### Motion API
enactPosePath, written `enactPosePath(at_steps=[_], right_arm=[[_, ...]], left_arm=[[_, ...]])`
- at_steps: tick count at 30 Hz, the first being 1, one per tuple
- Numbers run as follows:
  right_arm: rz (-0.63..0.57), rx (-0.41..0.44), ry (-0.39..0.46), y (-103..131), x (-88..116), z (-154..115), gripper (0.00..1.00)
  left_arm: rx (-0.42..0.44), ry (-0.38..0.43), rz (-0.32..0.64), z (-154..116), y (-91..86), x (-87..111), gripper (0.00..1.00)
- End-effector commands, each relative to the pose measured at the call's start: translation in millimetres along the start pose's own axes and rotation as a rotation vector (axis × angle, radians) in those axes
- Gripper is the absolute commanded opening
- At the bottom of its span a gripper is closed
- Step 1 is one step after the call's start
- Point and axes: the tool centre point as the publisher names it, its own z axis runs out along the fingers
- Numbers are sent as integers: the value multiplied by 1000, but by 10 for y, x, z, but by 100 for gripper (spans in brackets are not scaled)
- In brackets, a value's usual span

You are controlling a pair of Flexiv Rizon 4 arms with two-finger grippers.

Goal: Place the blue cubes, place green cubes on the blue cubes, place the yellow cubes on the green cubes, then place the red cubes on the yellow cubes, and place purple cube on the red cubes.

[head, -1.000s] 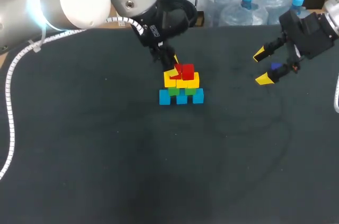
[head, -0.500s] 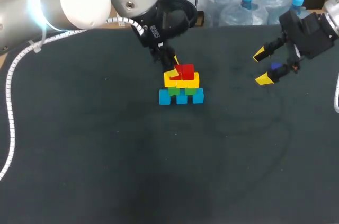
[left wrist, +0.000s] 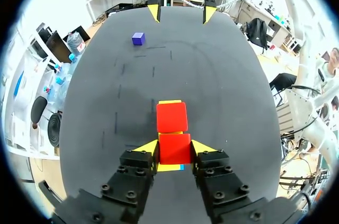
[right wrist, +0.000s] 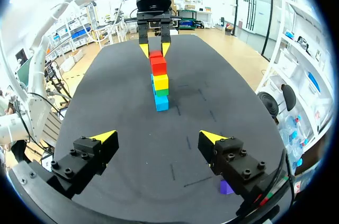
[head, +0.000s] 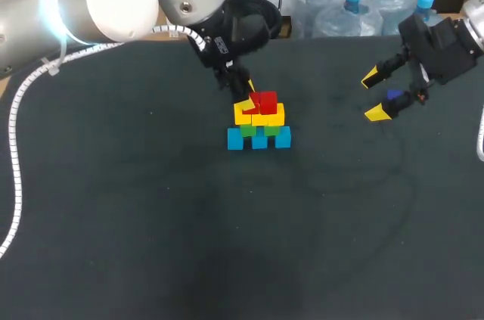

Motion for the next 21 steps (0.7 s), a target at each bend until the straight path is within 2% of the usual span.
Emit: enactPosePath(at_steps=[1,21], right_arm=[[-1,-2,-2,-10,1,8,100],[-1,-2,-2,-10,1,8,100]], left_arm=[[5,4,-1,5,30,-15,0],[5,8,-7,9,33,-16,0]])
